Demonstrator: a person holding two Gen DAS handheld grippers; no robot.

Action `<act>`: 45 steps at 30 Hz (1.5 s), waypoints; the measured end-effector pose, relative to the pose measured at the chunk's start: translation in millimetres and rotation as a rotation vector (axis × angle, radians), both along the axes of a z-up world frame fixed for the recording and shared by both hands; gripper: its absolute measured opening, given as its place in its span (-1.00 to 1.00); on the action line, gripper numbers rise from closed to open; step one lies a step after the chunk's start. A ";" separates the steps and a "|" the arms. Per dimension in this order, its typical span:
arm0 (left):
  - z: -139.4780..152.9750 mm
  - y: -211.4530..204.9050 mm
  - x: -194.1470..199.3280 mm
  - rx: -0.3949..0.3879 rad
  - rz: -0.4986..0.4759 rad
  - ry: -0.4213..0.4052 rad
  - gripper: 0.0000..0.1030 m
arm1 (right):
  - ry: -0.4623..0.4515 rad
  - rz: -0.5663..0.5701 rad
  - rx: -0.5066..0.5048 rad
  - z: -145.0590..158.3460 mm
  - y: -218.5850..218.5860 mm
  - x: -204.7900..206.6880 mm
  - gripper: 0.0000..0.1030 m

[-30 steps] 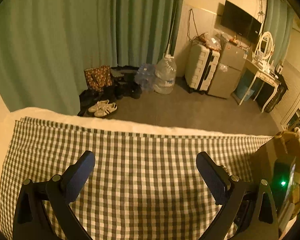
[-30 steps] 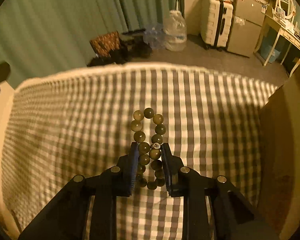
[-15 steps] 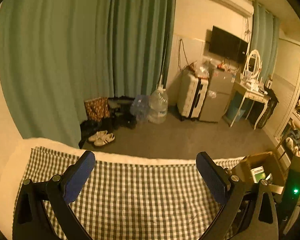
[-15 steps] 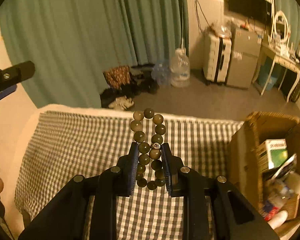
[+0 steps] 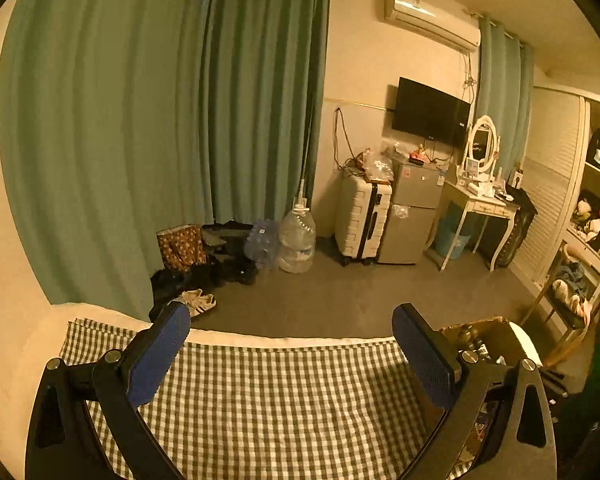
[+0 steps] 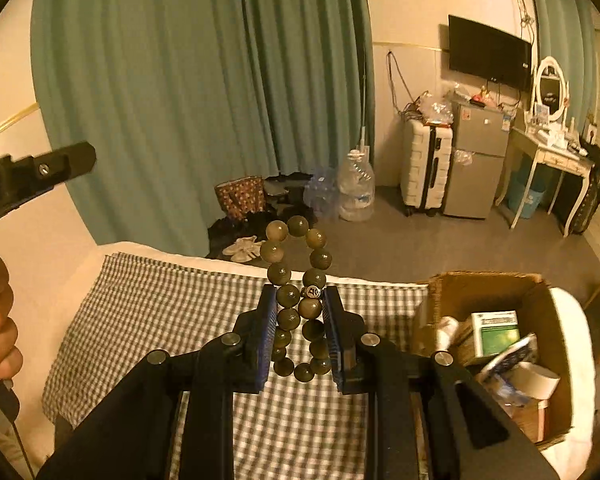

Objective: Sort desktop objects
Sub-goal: 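Lift the bracelet with the right gripper and carry it over the box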

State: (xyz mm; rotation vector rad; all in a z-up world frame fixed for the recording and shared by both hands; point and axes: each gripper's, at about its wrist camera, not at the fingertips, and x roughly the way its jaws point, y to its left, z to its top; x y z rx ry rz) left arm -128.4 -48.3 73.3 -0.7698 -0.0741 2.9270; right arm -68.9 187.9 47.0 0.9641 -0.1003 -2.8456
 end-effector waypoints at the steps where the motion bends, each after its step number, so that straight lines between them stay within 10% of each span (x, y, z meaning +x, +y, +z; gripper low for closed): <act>1: -0.4 5.4 0.5 -0.002 -0.008 0.000 1.00 | 0.005 -0.004 0.004 3.1 5.7 3.3 -0.56; 29: -43.2 262.0 2.3 -0.020 -0.349 -0.062 1.00 | -0.040 -0.338 0.035 -21.9 234.8 49.7 -0.55; 45: -112.7 293.0 -20.9 -0.068 -0.411 -0.192 1.00 | -0.178 -0.338 -0.013 -91.6 267.5 24.0 -0.55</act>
